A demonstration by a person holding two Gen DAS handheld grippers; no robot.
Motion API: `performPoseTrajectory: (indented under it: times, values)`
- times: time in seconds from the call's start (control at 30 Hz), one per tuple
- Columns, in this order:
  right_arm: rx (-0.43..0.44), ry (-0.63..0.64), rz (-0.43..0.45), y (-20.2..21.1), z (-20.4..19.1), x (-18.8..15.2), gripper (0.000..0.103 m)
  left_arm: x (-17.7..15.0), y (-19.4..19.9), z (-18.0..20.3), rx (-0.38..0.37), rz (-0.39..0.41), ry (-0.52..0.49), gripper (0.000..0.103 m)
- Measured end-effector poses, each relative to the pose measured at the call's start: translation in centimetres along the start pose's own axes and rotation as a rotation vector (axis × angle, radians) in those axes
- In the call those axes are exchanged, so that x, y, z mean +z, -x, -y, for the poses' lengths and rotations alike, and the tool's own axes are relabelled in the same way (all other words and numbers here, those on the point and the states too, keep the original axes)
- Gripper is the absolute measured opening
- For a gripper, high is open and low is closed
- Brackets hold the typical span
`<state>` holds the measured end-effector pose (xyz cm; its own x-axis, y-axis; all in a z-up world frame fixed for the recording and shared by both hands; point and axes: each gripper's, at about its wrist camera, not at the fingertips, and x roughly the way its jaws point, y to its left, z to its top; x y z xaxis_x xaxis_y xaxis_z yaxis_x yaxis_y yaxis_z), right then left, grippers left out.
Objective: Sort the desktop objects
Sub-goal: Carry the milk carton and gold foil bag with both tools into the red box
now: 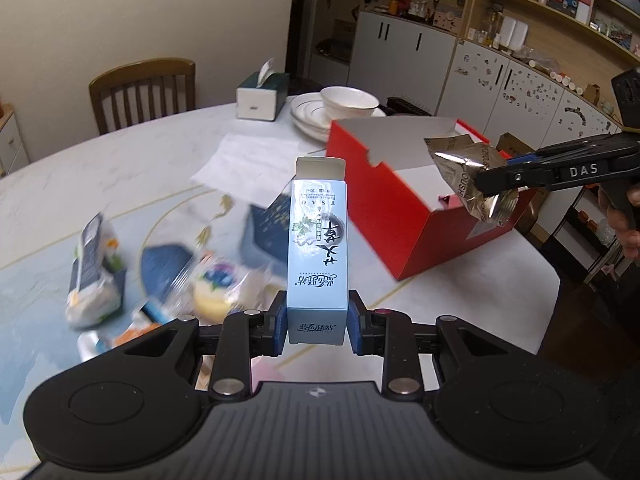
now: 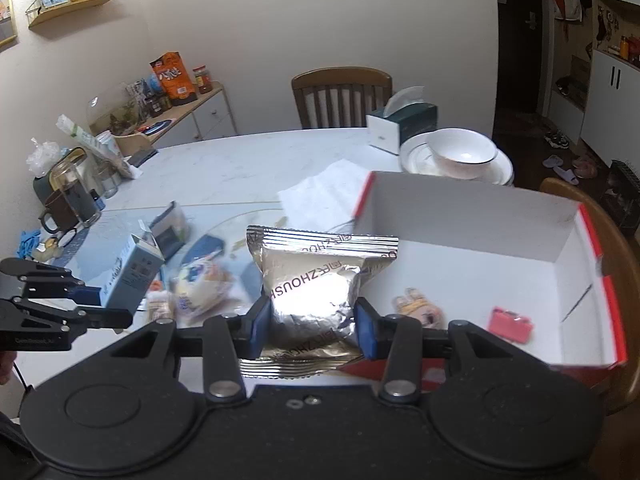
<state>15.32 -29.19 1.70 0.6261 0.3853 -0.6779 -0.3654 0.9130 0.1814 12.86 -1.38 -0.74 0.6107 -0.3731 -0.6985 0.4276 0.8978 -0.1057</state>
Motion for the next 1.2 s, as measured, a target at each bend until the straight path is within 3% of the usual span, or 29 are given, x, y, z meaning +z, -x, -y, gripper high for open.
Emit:
performPoseTrajectory:
  times: [0.67,0.9,1.2]
  values:
    - [-0.032,-0.004,0.0,0.0,11.2,2.4,0.043,8.9,-7.6,9.5,-0.052,-0.004,-0.143,0.028]
    - [-0.049,-0.016,-0.018,-0.7,14.7,2.8,0.043,11.3,-11.3,12.4,-0.064,-0.052,-0.207,0.028]
    - [-0.057,-0.018,-0.071,-3.0,17.7,3.0,0.043,13.0,-15.9,14.1,-0.027,-0.123,-0.277,0.028]
